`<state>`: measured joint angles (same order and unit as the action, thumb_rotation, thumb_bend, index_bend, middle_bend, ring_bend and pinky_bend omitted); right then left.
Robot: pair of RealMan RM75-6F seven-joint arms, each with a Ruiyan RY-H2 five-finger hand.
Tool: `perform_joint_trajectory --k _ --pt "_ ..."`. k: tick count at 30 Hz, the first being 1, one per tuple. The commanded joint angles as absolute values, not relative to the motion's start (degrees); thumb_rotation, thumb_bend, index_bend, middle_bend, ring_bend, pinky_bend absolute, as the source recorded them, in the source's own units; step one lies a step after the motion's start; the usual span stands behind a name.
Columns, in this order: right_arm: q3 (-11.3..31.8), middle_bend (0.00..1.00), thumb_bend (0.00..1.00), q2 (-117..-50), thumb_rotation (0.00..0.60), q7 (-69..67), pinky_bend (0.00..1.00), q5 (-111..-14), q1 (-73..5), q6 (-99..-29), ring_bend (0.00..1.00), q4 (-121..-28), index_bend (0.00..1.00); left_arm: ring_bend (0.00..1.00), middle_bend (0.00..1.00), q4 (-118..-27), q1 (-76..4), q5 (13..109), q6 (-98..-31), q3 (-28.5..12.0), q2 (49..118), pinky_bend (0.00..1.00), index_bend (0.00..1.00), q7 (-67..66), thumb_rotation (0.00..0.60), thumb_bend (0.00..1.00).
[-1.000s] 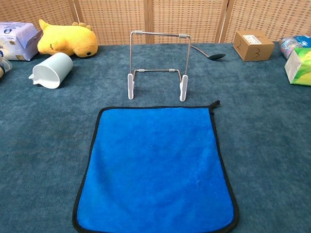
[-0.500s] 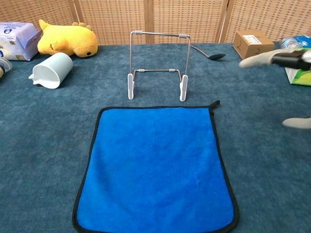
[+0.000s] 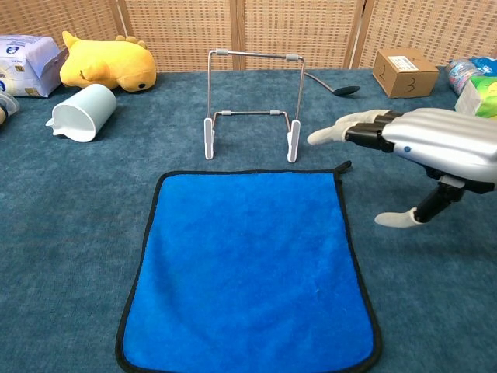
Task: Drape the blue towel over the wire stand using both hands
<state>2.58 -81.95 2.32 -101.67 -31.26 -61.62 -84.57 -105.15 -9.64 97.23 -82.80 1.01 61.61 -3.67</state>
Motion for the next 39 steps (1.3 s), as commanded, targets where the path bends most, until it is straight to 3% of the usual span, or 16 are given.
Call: perform_joint_trajectory --k 1,39 --pt "2.2 0.13 0.24 -83.3 0.600 2.3 0.05 -101.9 -32.1 -61.6 0.04 -82.7 0.08 0.17 0.25 -105.1 -9.7 97.2 -82.7 1.0 61.7 0.11 0.29 -3.7 0.600 0.23" --pt "-1.6 0.12 0.21 -95.0 0.600 0.5 0.03 -102.3 -36.8 -62.6 0.00 -65.5 0.11 0.17 0.24 -103.4 -9.8 96.2 -82.4 1.5 62.9 0.11 0.29 -2.5 0.600 0.23"
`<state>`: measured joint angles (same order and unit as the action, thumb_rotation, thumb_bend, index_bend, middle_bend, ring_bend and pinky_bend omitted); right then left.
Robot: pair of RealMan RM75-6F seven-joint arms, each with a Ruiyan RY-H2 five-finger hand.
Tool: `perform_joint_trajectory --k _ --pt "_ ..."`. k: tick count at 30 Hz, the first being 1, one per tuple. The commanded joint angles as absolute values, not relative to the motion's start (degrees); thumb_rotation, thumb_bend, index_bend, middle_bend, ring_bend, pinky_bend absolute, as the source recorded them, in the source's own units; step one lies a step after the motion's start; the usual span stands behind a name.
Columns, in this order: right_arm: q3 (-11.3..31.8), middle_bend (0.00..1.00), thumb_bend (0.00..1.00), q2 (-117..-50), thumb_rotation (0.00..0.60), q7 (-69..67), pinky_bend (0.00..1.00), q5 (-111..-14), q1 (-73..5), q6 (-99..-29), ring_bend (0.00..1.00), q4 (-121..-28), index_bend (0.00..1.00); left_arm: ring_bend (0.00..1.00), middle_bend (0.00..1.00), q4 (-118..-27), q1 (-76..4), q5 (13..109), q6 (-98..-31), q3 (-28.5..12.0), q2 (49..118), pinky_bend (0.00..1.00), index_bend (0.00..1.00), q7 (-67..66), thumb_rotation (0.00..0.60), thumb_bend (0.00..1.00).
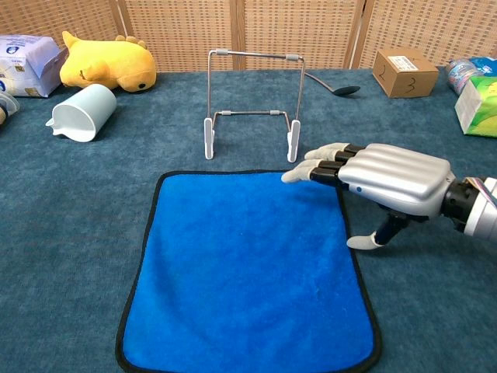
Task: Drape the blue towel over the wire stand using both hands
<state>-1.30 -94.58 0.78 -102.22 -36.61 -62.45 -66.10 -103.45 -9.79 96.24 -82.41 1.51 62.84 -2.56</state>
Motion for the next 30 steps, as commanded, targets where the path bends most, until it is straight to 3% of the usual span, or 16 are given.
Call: perform_joint_trajectory --k 1,26,30 --pt "-1.8 0.12 0.21 -95.1 0.600 0.4 0.03 -102.3 -36.9 -62.7 0.00 -65.2 0.11 0.17 0.24 -103.3 -9.9 96.2 -82.4 1.5 62.9 0.11 0.29 -2.4 0.600 0.23" --pt "-1.5 0.12 0.21 -98.1 0.600 0.7 0.03 -100.5 -40.2 -61.8 0.00 -64.1 0.12 0.17 0.24 -101.8 -9.6 96.1 -82.9 1.8 63.3 0.11 0.29 -0.9 0.600 0.23" --pt "-1.8 0.12 0.26 -98.8 0.600 1.0 0.03 -100.1 -40.3 -61.5 0.00 -63.8 0.12 0.17 0.24 -101.3 -9.5 96.1 -83.2 1.9 63.3 0.11 0.29 -0.4 0.600 0.23"
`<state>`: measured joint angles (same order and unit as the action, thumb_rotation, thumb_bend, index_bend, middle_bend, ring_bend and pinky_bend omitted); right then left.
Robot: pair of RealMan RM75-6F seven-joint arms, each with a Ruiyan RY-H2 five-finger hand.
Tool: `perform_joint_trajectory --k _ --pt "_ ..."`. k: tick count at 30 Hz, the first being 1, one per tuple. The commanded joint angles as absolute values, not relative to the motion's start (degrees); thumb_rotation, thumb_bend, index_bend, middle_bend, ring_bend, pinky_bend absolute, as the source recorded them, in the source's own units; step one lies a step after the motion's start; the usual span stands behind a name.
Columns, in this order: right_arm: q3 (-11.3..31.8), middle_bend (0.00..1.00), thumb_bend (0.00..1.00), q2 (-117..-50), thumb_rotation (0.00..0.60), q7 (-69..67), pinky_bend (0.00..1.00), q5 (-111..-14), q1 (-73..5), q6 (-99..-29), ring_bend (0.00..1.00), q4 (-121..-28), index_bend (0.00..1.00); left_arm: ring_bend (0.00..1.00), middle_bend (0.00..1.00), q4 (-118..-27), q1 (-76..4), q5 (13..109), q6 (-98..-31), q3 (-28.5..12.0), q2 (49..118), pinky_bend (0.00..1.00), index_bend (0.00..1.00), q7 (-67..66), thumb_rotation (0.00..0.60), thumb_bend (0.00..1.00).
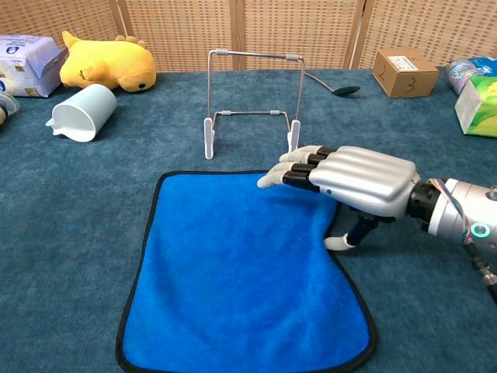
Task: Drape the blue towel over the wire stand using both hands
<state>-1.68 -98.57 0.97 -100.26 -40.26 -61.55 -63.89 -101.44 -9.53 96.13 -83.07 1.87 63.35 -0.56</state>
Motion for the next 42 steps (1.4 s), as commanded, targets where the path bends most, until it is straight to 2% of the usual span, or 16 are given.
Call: perform_joint_trajectory --k 1,7,12,14,19,28,36,42 --pt "-1.8 0.12 0.27 -98.9 0.600 1.1 0.03 -100.1 -40.3 -61.6 0.00 -63.6 0.12 0.17 0.24 -101.3 -9.4 96.2 -83.2 1.9 63.3 0.11 0.29 -0.3 0.600 0.23" --pt "-1.4 0.12 0.41 -100.1 0.600 0.9 0.03 -99.6 -40.5 -62.2 0.00 -62.9 0.15 0.17 0.24 -101.0 -9.3 96.4 -83.6 1.9 63.1 0.11 0.29 0.1 0.600 0.23" --pt "-1.5 0.13 0.45 -100.7 0.600 0.2 0.05 -99.5 -40.6 -62.7 0.01 -62.2 0.20 0.17 0.24 -101.0 -9.2 96.5 -83.9 2.0 63.1 0.11 0.29 0.2 0.600 0.23" --pt "-1.7 0.16 0.45 -101.1 0.600 -0.6 0.08 -99.8 -40.4 -63.5 0.03 -61.7 0.25 0.17 0.24 -101.0 -9.1 96.5 -84.0 2.1 63.0 0.11 0.28 0.3 0.600 0.23" --pt "-2.4 0.25 0.45 -102.0 0.600 -2.6 0.13 -100.6 -40.1 -65.5 0.10 -59.8 0.50 0.17 0.24 -101.0 -9.1 96.5 -84.1 2.0 63.0 0.11 0.29 0.2 0.600 0.23" --pt "-2.7 0.37 0.45 -103.1 0.600 -4.4 0.18 -101.0 -40.0 -67.2 0.22 -58.1 0.73 0.17 0.24 -101.0 -9.3 96.4 -83.6 2.0 63.0 0.11 0.29 -0.2 0.600 0.23" --pt "-2.9 0.42 0.44 -103.8 0.600 -5.7 0.18 -100.9 -40.0 -67.6 0.28 -57.8 0.78 0.17 0.25 -98.4 -11.5 97.2 -80.2 1.5 63.3 0.12 0.30 -7.7 0.600 0.23" --pt "-3.0 0.42 0.44 -103.6 0.600 -6.1 0.18 -100.5 -39.9 -67.6 0.30 -58.4 0.78 0.20 0.28 -94.6 -14.4 98.9 -77.4 1.0 65.7 0.13 0.32 -6.9 0.600 0.23"
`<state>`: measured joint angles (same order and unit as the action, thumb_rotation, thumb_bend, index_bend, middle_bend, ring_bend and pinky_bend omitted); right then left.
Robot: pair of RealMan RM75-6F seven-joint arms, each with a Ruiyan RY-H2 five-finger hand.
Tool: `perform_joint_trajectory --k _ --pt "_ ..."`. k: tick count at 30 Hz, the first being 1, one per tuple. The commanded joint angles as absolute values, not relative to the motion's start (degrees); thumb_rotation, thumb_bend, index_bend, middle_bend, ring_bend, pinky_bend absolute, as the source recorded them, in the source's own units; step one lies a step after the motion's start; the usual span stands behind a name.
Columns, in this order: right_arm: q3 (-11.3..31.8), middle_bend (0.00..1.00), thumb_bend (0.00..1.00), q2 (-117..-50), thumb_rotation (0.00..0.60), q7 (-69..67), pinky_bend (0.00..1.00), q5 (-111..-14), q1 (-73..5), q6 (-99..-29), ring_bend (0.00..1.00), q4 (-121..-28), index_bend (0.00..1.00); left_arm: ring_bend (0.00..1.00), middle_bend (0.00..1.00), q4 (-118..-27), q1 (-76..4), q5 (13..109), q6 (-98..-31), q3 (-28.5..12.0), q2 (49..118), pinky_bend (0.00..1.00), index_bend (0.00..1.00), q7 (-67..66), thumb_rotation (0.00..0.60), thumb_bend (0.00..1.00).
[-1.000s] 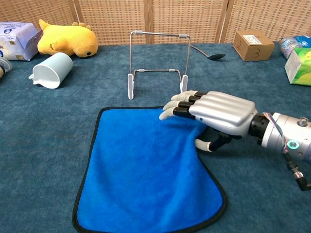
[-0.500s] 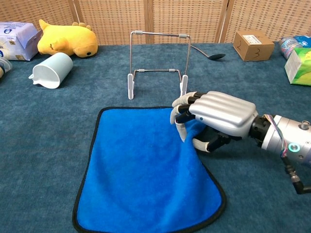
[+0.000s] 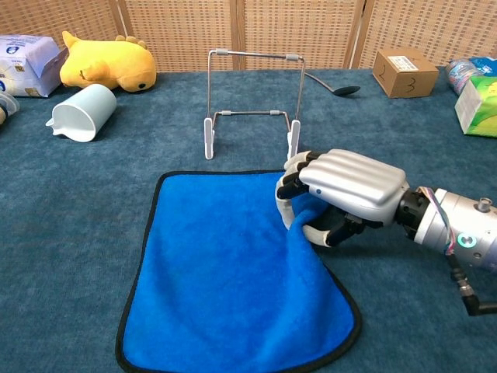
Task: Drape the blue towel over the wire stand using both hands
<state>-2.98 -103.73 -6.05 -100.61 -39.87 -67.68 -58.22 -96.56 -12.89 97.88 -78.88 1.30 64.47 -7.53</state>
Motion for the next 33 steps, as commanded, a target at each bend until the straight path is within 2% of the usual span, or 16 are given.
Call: perform_joint_trajectory --k 1,8,19,33 --pt "-3.0 0.42 0.44 -103.5 0.600 -6.1 0.18 -100.4 -39.9 -67.6 0.30 -58.6 0.78 0.20 0.28 -93.8 -15.1 99.3 -76.7 1.0 66.2 0.13 0.33 -6.7 0.600 0.23" --pt "-2.6 0.42 0.44 -102.7 0.600 -5.7 0.18 -99.9 -39.8 -67.8 0.29 -60.1 0.78 0.18 0.25 -87.6 -19.5 103.7 -74.3 0.9 70.9 0.12 0.33 -4.1 0.600 0.23" --pt "-1.9 0.42 0.44 -101.4 0.600 -5.1 0.18 -99.2 -39.6 -68.3 0.29 -62.8 0.78 0.01 0.10 -79.8 -26.1 108.3 -70.5 1.8 77.9 0.00 0.32 -0.2 0.600 0.23" --pt "-1.7 0.42 0.44 -101.4 0.600 -5.0 0.18 -98.8 -39.4 -68.3 0.29 -63.1 0.78 0.00 0.08 -71.6 -30.0 109.9 -69.2 4.0 84.0 0.00 0.31 2.2 0.600 0.23"
